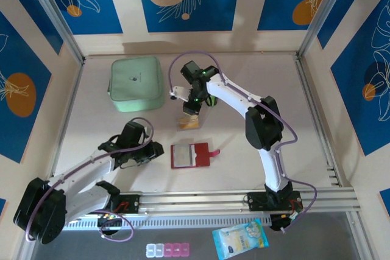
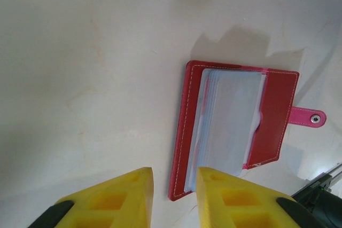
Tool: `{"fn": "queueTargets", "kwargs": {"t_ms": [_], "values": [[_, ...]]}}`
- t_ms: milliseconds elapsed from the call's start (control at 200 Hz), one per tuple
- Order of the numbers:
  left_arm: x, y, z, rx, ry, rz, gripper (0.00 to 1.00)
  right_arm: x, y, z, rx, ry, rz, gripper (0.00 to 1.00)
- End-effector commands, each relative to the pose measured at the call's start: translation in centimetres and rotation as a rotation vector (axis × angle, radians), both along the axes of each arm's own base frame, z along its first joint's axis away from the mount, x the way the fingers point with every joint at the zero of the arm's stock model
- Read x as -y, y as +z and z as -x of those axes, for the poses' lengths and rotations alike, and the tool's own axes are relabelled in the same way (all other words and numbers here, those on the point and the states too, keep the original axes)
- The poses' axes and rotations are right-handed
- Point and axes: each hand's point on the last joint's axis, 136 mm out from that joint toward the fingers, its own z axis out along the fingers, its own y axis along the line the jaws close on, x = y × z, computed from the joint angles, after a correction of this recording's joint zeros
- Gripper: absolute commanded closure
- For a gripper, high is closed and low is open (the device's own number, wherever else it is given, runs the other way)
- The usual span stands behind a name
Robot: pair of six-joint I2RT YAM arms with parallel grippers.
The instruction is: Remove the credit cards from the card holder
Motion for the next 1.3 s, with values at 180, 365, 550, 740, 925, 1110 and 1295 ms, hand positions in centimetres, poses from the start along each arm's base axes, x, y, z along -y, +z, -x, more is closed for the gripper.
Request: {"fn": "queueTargets", "kwargs": {"t_ms": [180, 365, 550, 740, 925, 1110, 1295], "values": [[2.9, 0.5, -0.9, 0.016, -0.045, 0.069, 0.78, -2.1, 3.2, 5.4, -0.243, -0.443, -0.242, 0.88], [3.7, -0.3, -0.7, -0.002, -0.066, 0.048, 0.83, -1.9, 2.9, 8.2, -0.335, -0.620, -0.309, 0.90], [4.5, -0.7, -0.3, -0.009, -0.087, 0.049, 0.90, -1.9, 1.9, 10.2, -0.412, -0.750, -0.324, 0.89], [5.0, -1.3, 0.1, -0.028, -0.111, 0.039, 0.94, -1.1, 0.1, 12.1, -0.490, -0.847, -0.259, 0.91], [4.7, -2.0, 0.2, -0.037, -0.116, 0.008, 0.96, -1.0, -1.8, 13.5, -0.562, -0.886, -0.250, 0.80], [4.8, -2.6, 0.4, -0.053, -0.127, -0.001, 0.97, -1.1, -2.9, 14.2, -0.616, -0.916, -0.266, 0.69], [4.6, -3.1, 0.5, -0.066, -0.128, -0.014, 0.96, -1.3, -3.6, 14.5, -0.642, -0.929, -0.254, 0.65]]}}
